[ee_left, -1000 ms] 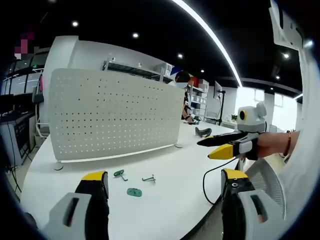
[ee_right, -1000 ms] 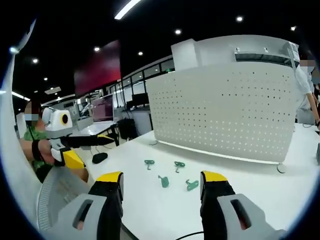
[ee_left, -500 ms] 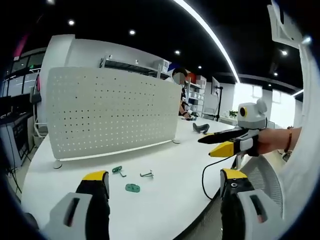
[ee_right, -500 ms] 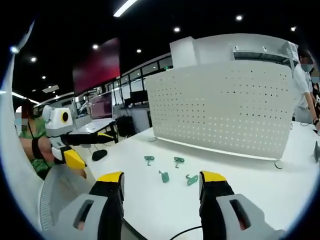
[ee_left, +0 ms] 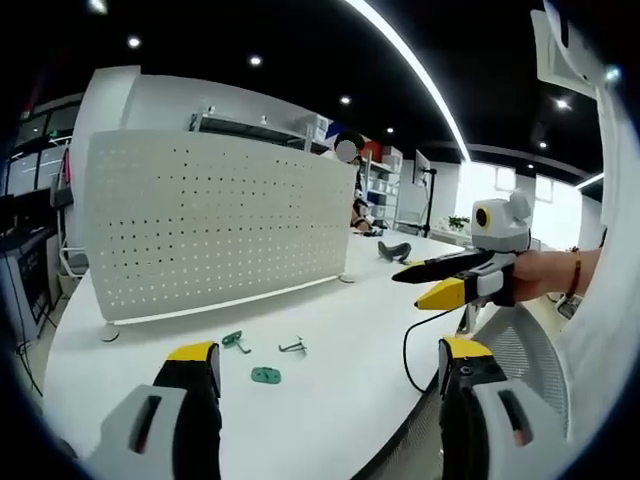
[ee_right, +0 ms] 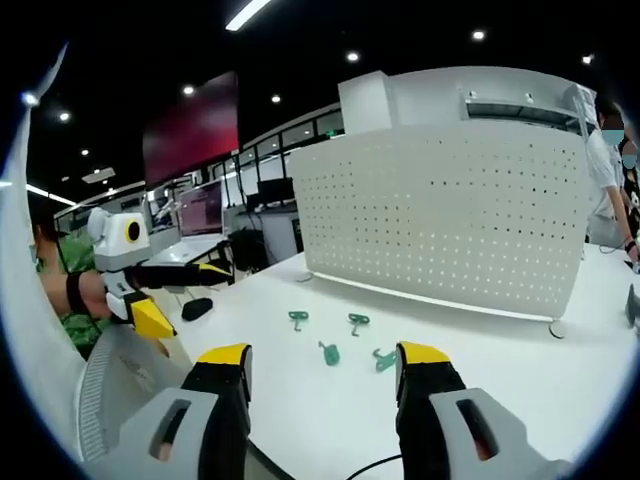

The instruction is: Insert the hook assembly into the mounting plate slot until the hook locks in place.

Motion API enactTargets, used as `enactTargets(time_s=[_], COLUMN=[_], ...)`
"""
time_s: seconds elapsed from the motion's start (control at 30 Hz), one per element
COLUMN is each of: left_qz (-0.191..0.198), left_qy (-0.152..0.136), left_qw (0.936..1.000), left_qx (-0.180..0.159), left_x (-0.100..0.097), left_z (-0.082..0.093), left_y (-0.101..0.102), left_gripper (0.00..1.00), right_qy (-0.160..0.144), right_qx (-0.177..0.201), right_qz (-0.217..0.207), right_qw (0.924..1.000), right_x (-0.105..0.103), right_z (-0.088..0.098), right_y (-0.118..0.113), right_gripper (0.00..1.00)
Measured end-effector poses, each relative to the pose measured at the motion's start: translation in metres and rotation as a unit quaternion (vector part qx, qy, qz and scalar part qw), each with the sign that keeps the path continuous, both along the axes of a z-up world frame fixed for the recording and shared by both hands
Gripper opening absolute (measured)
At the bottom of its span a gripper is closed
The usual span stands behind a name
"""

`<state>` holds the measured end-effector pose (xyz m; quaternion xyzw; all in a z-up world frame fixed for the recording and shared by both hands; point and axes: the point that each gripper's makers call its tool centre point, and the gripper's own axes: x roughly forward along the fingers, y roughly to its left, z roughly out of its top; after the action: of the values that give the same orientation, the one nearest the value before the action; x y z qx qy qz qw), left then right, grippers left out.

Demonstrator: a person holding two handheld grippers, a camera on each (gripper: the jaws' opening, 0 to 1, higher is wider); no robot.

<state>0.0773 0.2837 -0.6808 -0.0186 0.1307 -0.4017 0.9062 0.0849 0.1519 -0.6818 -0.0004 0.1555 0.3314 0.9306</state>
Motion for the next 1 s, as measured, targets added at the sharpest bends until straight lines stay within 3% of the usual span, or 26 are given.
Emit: enactTargets(time_s=[0.67, 1.0], left_qz=[-0.022, -0.024], left_qy=[0.014, 0.024], left_qw=[0.9997, 0.9994], left_qx=[-0.005, -0.001], left_x=[0.018, 0.026], left_z=[-0.011, -0.02], left_y=[-0.01, -0.013], left_gripper=[0.92, 0.91], right_qy=[0.027, 0.044], right_qx=[-0.006, -0.016], right_qz=[-0.022, -0.012], right_qw=[0.9994, 0.9988], right_x=[0.008, 0.019], right_z=[-0.016, -0.027], right_y=[-0.001, 0.004], right_gripper=[0.54, 0.52])
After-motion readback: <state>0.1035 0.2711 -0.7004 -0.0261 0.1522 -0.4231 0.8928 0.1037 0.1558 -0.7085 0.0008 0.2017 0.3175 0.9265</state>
